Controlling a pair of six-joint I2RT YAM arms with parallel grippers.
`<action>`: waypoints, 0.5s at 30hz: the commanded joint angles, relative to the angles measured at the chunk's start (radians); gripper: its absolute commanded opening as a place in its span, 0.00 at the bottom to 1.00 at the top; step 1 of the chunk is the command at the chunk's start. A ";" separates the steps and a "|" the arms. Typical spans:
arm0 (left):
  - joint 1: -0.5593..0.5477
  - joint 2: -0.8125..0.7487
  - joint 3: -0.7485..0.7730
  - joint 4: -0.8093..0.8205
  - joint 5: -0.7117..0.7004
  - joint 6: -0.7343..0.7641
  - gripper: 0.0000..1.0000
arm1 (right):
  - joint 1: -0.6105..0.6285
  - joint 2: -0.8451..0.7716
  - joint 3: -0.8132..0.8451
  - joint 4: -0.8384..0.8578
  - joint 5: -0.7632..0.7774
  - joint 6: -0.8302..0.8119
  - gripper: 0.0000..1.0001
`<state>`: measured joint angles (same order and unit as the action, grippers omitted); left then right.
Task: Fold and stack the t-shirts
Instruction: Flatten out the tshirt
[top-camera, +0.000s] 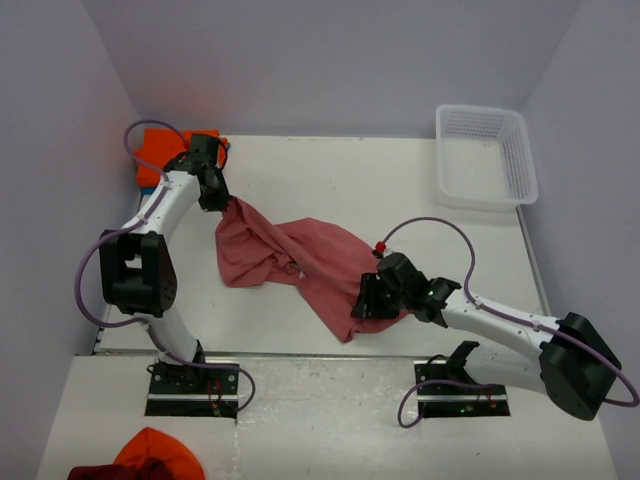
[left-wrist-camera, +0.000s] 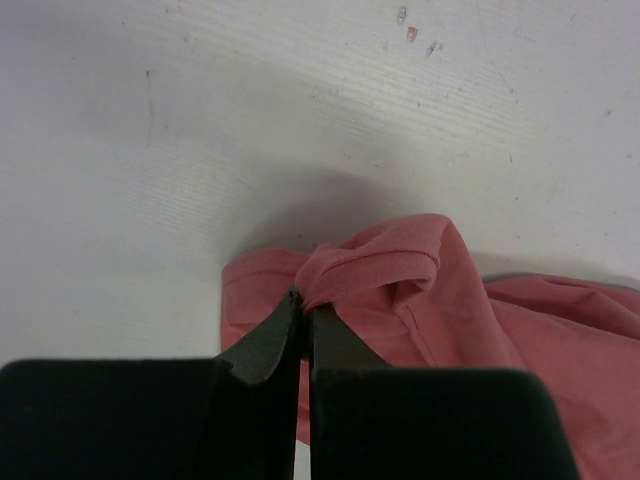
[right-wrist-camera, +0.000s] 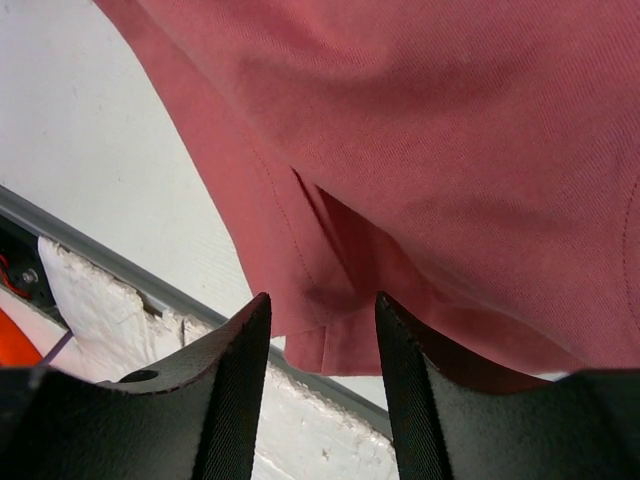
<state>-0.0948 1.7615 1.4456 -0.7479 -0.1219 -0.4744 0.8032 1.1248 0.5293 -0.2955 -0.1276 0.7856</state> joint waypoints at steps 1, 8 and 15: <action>-0.005 -0.056 -0.002 0.031 0.027 0.026 0.00 | 0.004 0.003 -0.017 0.067 -0.018 0.047 0.47; -0.006 -0.066 -0.010 0.033 0.028 0.028 0.00 | 0.004 0.009 -0.051 0.102 -0.012 0.066 0.45; -0.008 -0.066 -0.013 0.036 0.031 0.031 0.00 | 0.005 0.010 -0.089 0.154 -0.044 0.093 0.43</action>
<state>-0.0952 1.7424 1.4414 -0.7448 -0.1074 -0.4740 0.8032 1.1332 0.4603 -0.1970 -0.1493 0.8455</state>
